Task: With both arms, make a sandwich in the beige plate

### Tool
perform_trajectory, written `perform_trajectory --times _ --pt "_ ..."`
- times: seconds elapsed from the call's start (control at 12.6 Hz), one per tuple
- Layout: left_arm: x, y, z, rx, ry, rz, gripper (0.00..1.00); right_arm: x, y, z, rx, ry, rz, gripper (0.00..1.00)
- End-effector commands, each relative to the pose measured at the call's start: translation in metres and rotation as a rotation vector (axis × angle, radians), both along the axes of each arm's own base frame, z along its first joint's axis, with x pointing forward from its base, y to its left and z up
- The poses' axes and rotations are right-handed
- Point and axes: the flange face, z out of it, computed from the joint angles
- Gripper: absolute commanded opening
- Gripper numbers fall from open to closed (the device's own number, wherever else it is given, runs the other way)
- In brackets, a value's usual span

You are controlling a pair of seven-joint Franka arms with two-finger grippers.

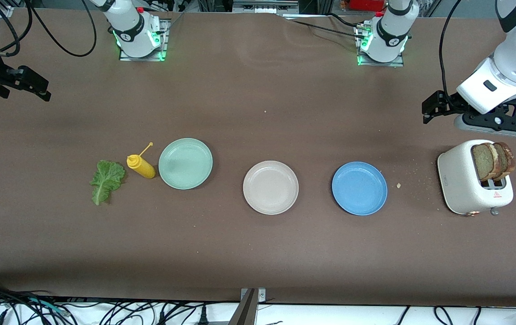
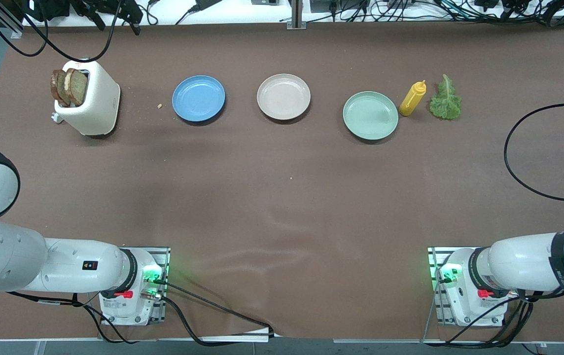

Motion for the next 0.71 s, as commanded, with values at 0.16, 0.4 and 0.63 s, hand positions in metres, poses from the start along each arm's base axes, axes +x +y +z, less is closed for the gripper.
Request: perform_trajectory --times 0.16,0.4,0.63 --pt "-0.0009 0.002 0.002 0.01 -0.001 -0.005 1.0 0.0012 0.0018 0.0019 0.015 -0.004 -0.018 1.0" --pt "0.0028 0.0046 -0.0027 0.012 0.006 0.002 1.0 0.0012 0.0018 0.0019 0.015 -0.004 -0.018 1.0" --pt "0.0064 0.0104 0.0002 0.008 -0.001 0.013 1.0 0.0012 0.0027 0.0019 0.015 -0.004 -0.015 1.0"
